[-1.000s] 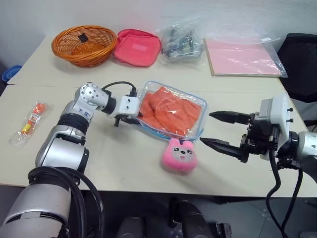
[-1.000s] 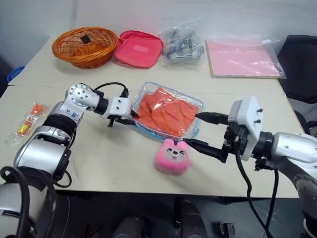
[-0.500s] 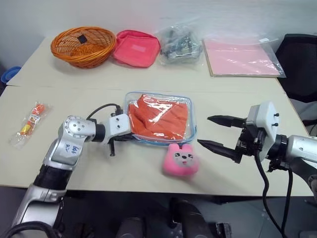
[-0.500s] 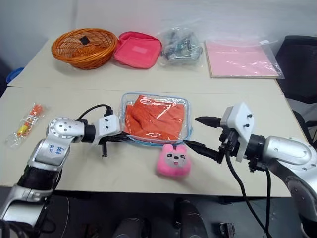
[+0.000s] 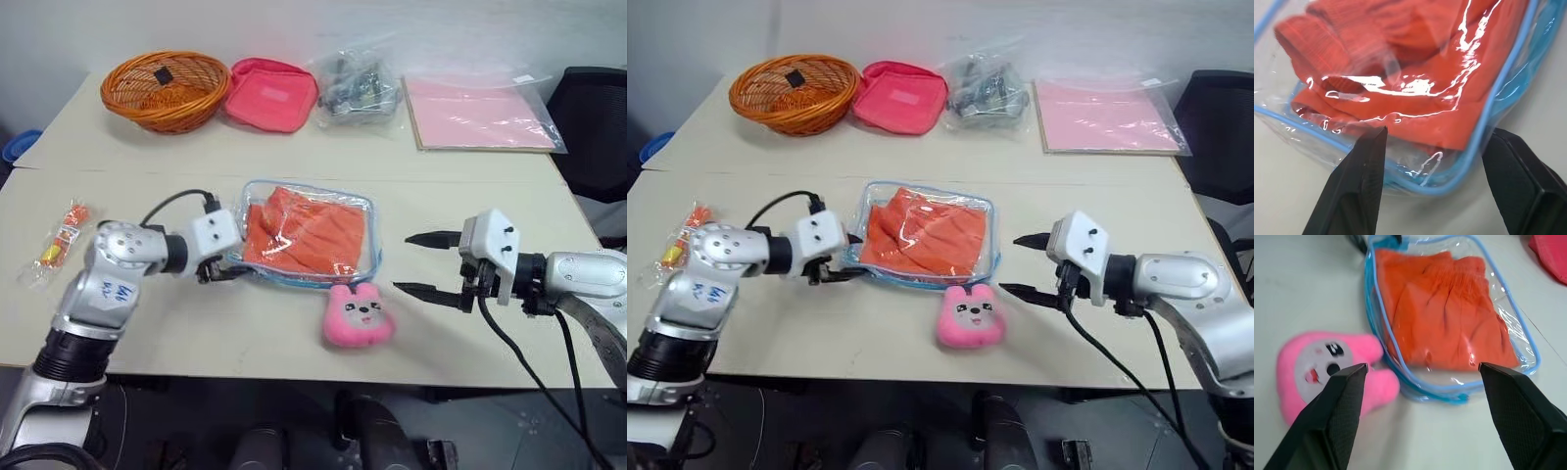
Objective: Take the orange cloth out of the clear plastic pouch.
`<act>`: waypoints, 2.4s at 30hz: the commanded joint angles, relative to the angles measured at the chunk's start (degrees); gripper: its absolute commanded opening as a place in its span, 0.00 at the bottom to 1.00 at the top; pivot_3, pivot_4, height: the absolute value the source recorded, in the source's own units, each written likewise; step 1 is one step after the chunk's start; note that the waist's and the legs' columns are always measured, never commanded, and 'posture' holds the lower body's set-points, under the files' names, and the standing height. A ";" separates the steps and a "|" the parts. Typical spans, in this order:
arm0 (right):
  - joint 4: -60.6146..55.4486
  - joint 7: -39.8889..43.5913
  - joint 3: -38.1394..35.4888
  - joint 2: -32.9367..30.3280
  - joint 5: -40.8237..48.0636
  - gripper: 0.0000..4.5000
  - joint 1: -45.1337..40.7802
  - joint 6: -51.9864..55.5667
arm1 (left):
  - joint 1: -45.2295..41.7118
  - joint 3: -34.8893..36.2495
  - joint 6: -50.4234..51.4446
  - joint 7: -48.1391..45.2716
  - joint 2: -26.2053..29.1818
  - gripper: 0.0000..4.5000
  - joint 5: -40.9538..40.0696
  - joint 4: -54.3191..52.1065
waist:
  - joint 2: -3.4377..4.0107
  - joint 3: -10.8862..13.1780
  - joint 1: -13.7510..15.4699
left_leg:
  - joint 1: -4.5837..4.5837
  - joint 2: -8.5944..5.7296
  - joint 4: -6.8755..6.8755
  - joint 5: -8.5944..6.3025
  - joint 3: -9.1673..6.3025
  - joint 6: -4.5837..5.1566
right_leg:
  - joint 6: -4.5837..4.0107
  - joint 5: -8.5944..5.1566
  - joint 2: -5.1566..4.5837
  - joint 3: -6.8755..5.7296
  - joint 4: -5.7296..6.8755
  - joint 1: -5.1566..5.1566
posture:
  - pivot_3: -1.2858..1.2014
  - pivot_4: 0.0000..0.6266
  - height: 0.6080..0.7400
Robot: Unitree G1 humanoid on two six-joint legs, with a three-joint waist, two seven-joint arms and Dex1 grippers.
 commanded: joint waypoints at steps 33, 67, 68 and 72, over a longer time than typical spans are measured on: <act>36.12 11.44 18.21 14.80 -28.10 0.00 -22.59 -38.84 | -13.34 -23.30 -44.87 -16.31 -17.77 0.10 3.45 20.46 | 0.01 0.00 -0.47 | 0.05 0.03 0.20 0.01 0.68 -0.02 | -0.02 0.02 -0.02 0.02 0.17 0.01 | 0.52 0.24 1.00; 27.10 10.24 9.05 4.76 -20.61 0.32 -8.87 -43.08 | 3.94 6.88 -13.73 -4.78 6.82 0.33 -9.71 15.07 | 0.08 0.04 -1.32 | 0.03 0.10 0.09 -0.01 0.41 -0.04 | -0.04 0.01 -0.03 -0.06 0.11 -0.05 | 0.52 0.24 1.00; 26.07 9.88 8.37 4.46 -20.18 0.40 -8.00 -42.14 | 3.93 6.99 -13.79 -5.17 6.95 0.40 -9.76 15.32 | 0.07 0.04 -1.31 | 0.01 0.10 0.09 -0.01 0.43 -0.04 | -0.04 0.01 -0.03 -0.08 0.11 -0.05 | 0.52 0.24 1.00; 16.20 6.75 2.02 3.26 -14.95 0.71 -0.51 -31.23 | 0.41 9.74 -8.29 -6.47 7.89 0.68 -13.68 17.18 | 0.07 0.04 -1.01 | 0.00 0.10 0.09 -0.02 0.42 -0.04 | -0.04 0.01 -0.05 -0.09 0.10 -0.05 | 0.52 0.24 1.00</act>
